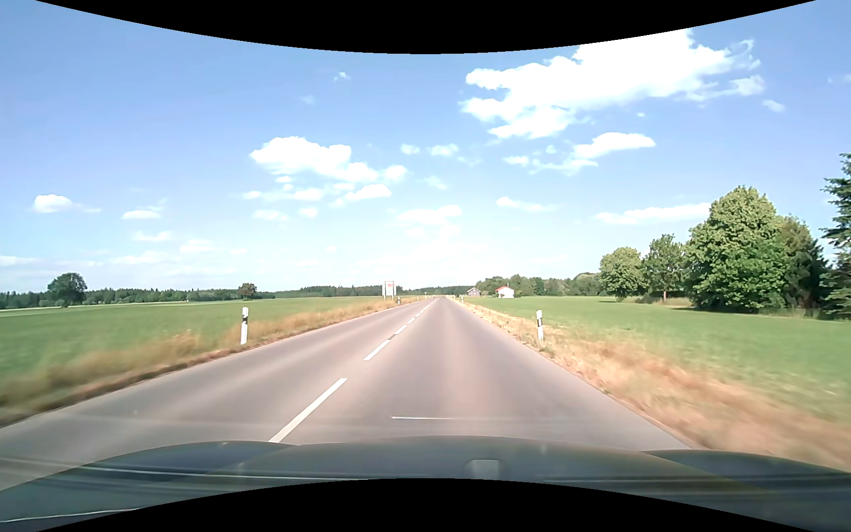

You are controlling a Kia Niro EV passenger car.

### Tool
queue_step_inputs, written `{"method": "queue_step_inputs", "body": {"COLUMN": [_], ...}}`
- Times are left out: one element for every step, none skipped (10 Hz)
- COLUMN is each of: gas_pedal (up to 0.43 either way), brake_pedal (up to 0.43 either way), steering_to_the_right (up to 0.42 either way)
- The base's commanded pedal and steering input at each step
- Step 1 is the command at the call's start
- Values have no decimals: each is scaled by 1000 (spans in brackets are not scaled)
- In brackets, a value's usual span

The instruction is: Follow the waypoints while adhering to traffic rules and regulations

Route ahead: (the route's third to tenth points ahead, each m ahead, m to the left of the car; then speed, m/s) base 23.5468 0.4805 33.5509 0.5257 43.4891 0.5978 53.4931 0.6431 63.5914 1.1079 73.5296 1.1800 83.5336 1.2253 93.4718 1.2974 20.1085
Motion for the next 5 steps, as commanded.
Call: {"method": "queue_step_inputs", "body": {"gas_pedal": [358, 358, 358, 358, 358], "brake_pedal": [6, 6, 6, 6, 6], "steering_to_the_right": [-6, -6, -6, -6, -3]}}
